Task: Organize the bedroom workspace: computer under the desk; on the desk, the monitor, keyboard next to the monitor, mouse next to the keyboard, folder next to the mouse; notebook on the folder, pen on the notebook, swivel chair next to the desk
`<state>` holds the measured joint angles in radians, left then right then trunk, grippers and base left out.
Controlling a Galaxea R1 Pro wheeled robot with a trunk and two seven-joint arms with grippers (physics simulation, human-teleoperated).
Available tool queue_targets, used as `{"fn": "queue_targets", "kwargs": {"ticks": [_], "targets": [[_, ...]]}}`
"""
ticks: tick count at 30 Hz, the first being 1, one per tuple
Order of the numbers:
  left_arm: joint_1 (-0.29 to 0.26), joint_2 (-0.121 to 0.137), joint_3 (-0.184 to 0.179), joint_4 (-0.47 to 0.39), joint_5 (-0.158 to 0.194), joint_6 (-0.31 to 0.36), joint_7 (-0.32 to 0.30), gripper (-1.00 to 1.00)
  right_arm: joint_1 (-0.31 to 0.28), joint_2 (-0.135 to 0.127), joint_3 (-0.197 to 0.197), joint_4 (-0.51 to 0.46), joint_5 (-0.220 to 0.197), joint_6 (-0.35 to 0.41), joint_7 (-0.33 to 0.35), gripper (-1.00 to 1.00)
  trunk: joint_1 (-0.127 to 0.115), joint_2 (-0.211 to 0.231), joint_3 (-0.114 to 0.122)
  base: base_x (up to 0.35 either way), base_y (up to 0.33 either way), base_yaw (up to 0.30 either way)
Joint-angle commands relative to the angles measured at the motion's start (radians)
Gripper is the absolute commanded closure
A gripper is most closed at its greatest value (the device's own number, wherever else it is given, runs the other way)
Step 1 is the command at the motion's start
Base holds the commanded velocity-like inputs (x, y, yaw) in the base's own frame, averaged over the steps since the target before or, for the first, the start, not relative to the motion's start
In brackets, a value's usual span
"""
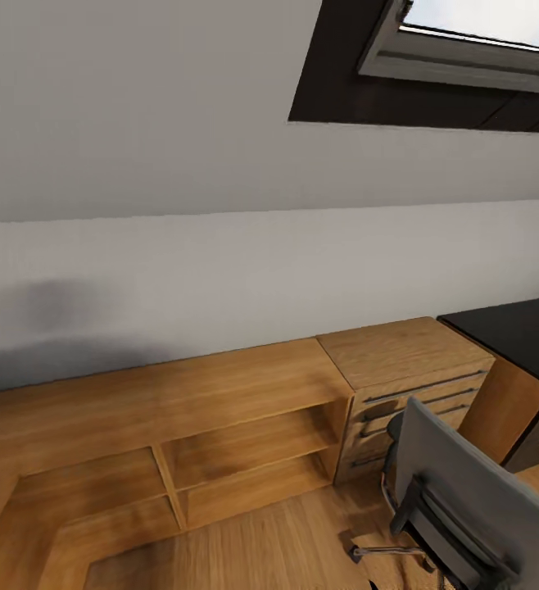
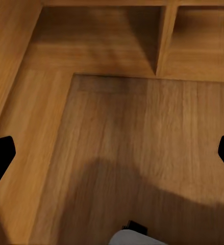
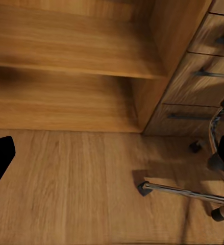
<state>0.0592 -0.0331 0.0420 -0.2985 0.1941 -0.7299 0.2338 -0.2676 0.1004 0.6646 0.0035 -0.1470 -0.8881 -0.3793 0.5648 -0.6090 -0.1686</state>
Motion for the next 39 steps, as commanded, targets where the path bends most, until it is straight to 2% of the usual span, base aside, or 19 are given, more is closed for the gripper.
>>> {"fn": "queue_targets", "kwargs": {"ticks": [1,39], "targets": [[0.001,-0.001,0.004,-0.002,-0.002,0.000,0.001,-1.00,-0.001,0.001,0.009,0.001,-0.009,-0.003,-0.001,-1.00,0.000,-0.001,-0.001,0.001,0.000,-0.299],[0.001,-0.002,0.004,-0.002,-0.002,-0.001,0.001,-1.00,-0.001,0.001,0.009,0.001,-0.002,0.025,-0.003,-1.00,0.000,-0.001,-0.001,0.000,0.000,-0.299]]}}
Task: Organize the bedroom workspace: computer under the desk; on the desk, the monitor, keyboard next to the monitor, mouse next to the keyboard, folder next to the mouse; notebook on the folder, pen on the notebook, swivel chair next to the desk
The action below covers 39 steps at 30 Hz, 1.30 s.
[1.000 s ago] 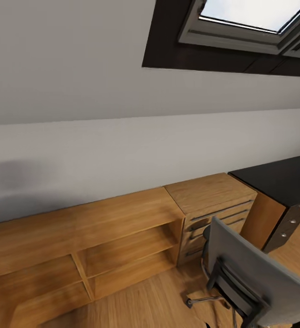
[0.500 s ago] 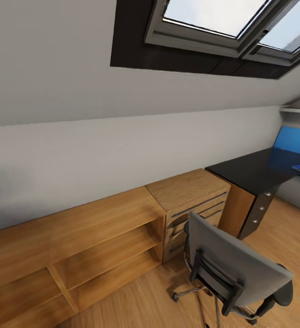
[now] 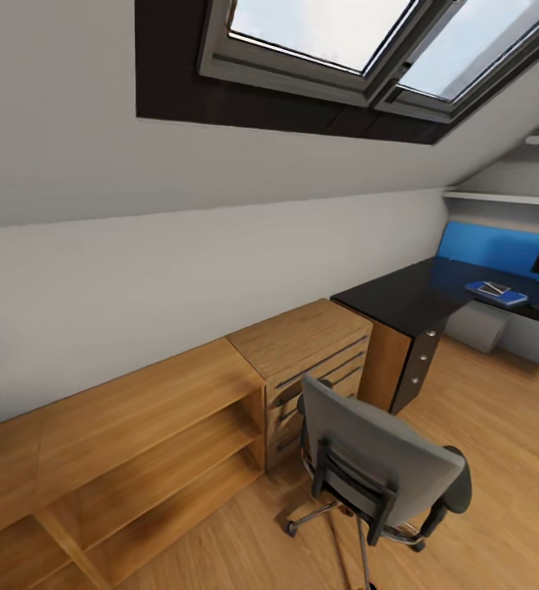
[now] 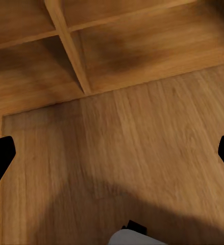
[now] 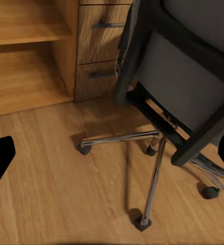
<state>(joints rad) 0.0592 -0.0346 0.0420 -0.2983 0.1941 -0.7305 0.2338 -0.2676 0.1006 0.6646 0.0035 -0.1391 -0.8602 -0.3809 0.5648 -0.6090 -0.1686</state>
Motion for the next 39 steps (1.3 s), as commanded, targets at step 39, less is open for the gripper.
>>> {"fn": "queue_targets", "kwargs": {"ticks": [39], "targets": [[0.001,0.001,0.004,-0.002,-0.002,0.000,0.001,-1.00,-0.001,-0.001,0.010,0.001,-0.008,-0.003,0.000,-1.00,0.000,-0.001,-0.001,0.000,0.000,-0.299]]}}
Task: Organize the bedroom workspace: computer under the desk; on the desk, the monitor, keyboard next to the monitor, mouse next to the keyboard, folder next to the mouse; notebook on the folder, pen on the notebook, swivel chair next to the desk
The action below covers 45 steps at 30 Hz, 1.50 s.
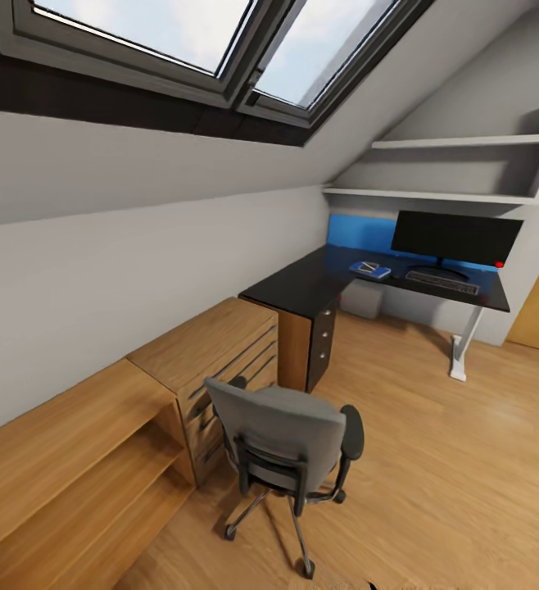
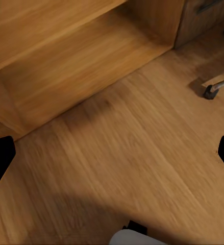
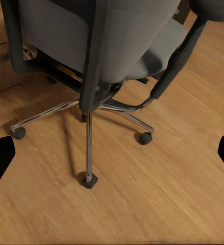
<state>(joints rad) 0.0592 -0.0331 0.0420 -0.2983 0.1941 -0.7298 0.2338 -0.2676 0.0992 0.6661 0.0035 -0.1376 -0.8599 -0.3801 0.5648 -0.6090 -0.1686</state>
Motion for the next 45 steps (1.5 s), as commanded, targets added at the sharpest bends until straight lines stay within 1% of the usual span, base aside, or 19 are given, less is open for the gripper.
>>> {"fn": "queue_targets", "kwargs": {"ticks": [1,20,24,31,45], "targets": [[0.001,-0.001,0.004,-0.002,-0.002,0.000,0.001,-1.00,-0.001,0.001,0.009,0.001,-0.010,-0.003,-0.001,-1.00,0.000,-0.001,-0.001,0.000,0.000,-0.299],[0.001,-0.001,0.004,-0.002,-0.002,0.000,0.001,-1.00,-0.001,0.001,0.009,0.001,-0.010,-0.003,0.000,-1.00,0.000,-0.001,-0.001,0.000,0.000,-0.299],[0.001,-0.001,0.004,-0.002,-0.002,0.000,0.001,-1.00,-0.001,0.001,0.009,0.001,-0.010,-0.002,0.000,-1.00,0.000,-0.001,-0.001,0.000,0.091,-0.299],[0.001,-0.001,0.004,-0.002,-0.002,0.000,0.001,-1.00,-0.001,0.001,0.009,0.001,-0.010,-0.002,0.000,-1.00,0.000,-0.001,-0.001,0.000,0.232,-0.299],[0.001,0.000,0.004,-0.002,-0.002,0.000,0.001,-1.00,-0.001,0.001,0.010,0.001,-0.010,-0.003,0.000,-1.00,0.000,-0.001,-0.001,0.000,0.322,-0.300]]}}
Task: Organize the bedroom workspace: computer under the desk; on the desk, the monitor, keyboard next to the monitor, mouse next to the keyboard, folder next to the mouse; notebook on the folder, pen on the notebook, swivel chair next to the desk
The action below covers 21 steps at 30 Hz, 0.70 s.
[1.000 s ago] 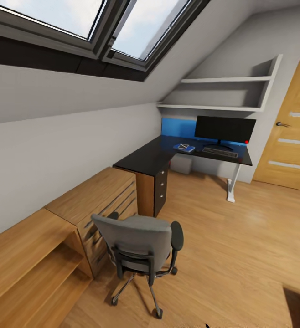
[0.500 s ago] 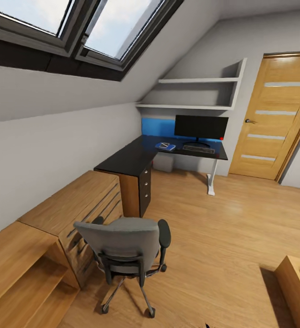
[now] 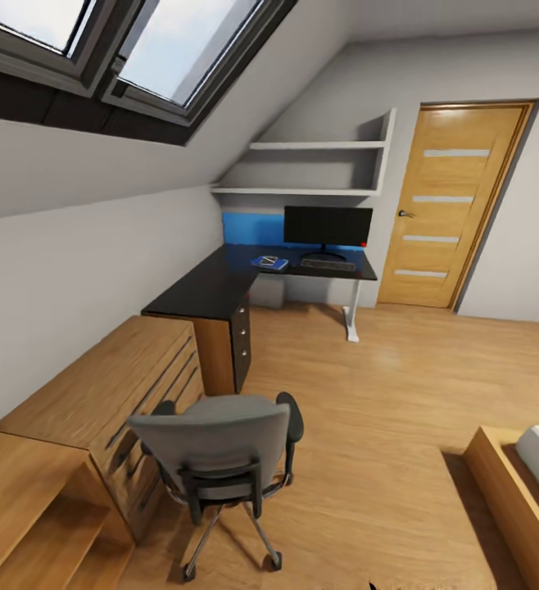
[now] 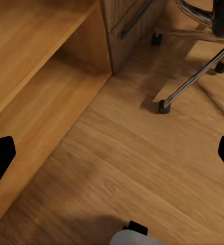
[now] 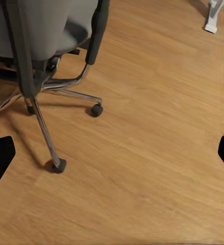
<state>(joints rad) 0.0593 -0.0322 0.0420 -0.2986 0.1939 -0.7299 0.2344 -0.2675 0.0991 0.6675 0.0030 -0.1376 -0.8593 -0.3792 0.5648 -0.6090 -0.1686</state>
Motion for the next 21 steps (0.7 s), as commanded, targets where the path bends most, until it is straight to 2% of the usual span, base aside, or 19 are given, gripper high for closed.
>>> {"fn": "queue_targets", "kwargs": {"ticks": [1,10,21], "targets": [[0.001,0.000,0.004,-0.002,-0.002,0.000,0.000,-1.00,-0.001,0.001,0.009,0.002,-0.010,-0.003,-0.001,-1.00,0.000,-0.001,-0.001,0.000,0.330,-0.300],[0.001,-0.001,0.004,-0.002,-0.002,0.000,0.000,-1.00,-0.001,0.002,0.009,0.002,-0.010,-0.004,-0.002,-1.00,0.000,-0.001,-0.001,0.000,0.318,-0.297],[0.001,-0.001,0.004,-0.002,-0.002,0.000,0.000,-1.00,-0.001,0.002,0.009,0.002,-0.010,-0.004,-0.001,-1.00,0.000,-0.001,-0.001,0.000,0.070,-0.287]]}}
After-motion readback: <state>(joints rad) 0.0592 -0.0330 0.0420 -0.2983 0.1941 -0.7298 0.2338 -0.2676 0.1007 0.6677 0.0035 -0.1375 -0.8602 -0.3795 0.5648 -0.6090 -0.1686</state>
